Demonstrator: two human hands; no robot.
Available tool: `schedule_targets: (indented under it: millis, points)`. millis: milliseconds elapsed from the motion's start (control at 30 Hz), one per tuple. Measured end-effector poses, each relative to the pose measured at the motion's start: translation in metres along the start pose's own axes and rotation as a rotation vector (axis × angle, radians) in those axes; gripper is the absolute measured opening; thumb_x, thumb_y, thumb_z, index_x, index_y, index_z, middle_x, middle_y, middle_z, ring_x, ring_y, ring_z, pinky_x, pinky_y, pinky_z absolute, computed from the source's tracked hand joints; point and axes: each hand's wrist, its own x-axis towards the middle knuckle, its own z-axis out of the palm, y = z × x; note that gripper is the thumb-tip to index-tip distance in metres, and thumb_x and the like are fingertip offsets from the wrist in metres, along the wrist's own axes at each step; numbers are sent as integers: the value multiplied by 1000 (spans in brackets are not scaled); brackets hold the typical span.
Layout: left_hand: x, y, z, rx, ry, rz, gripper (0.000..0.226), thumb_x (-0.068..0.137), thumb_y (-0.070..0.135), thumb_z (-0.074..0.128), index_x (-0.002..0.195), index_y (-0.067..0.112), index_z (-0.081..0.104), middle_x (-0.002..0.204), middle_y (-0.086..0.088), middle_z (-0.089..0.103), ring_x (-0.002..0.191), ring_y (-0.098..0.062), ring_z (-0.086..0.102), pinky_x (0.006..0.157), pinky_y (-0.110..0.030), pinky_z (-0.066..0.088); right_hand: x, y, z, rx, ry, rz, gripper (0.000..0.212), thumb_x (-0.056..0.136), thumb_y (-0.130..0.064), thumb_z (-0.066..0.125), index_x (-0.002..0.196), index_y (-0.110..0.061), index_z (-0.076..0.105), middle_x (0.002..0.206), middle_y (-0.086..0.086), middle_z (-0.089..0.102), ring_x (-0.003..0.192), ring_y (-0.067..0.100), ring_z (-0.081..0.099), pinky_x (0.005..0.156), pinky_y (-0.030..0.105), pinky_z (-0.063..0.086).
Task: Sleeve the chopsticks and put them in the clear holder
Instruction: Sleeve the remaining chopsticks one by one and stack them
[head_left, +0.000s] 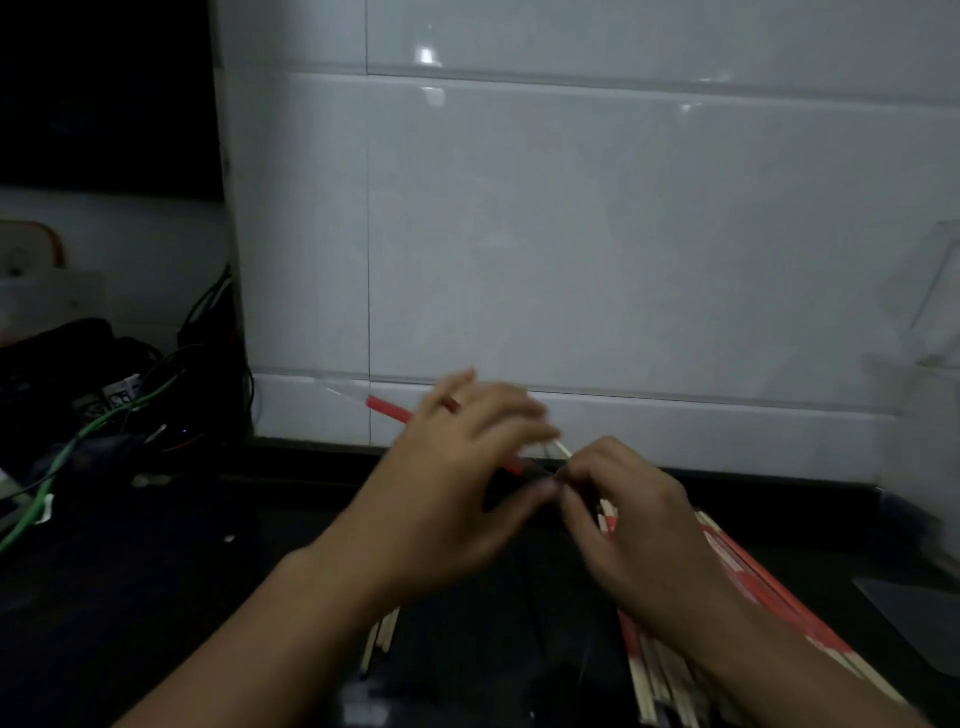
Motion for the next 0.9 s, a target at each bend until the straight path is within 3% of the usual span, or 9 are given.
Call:
schedule_targets:
  millis: [100, 200, 267, 400, 500, 667, 900]
  points:
    - [-2, 4, 12, -9, -163, -14, 35, 87, 40, 53, 117, 29, 65, 99, 11, 72, 93, -10, 66, 106, -34, 38, 3, -4, -3, 58, 54, 24, 10, 89, -15, 61, 79, -14, 63, 79, -5, 57, 72, 8, 56, 64, 27, 44]
    - [-1, 3, 10, -88, -50, -76, 24, 85, 29, 57, 101, 25, 74, 84, 9, 74, 77, -9, 64, 79, -22, 48, 3, -9, -5, 156, 87, 114, 5, 88, -19, 64, 84, -19, 67, 81, -10, 62, 79, 6, 62, 68, 17, 46]
    - [-1, 6, 6, -174, 26, -203, 12, 86, 28, 67, 95, 24, 75, 84, 11, 75, 77, -4, 66, 72, -18, 50, 5, -13, -7, 298, 140, 234, 5, 87, -20, 68, 92, -21, 68, 84, -10, 67, 80, 7, 67, 72, 16, 50]
    - [-2, 4, 1, -403, 18, -579, 8, 92, 20, 70, 91, 28, 69, 79, 14, 74, 81, 5, 67, 75, -13, 52, 18, -18, -27, 547, 381, 393, 16, 96, 0, 55, 98, -13, 64, 83, 4, 71, 69, 10, 68, 73, 17, 54]
    - [-1, 0, -2, -535, -40, -721, 6, 93, 17, 68, 88, 21, 68, 78, 9, 76, 81, -2, 71, 86, -32, 57, 26, -8, -48, 644, 534, 509, 17, 101, -7, 47, 99, -13, 64, 80, 8, 71, 63, 14, 64, 73, 21, 56]
    - [-3, -4, 1, -529, -157, -729, 13, 94, 17, 67, 82, 23, 68, 78, 8, 76, 80, -6, 72, 87, -37, 57, 30, 11, -61, 930, 722, 734, 20, 104, -11, 42, 96, -12, 60, 72, 2, 71, 51, 9, 54, 59, 19, 51]
    - [-5, -6, 5, -471, -227, -726, 16, 95, 20, 64, 81, 27, 67, 73, 10, 73, 75, -4, 69, 80, -33, 58, 33, 17, -65, 1073, 785, 749, 20, 104, -10, 40, 95, -9, 58, 65, 2, 69, 50, 9, 52, 55, 18, 48]
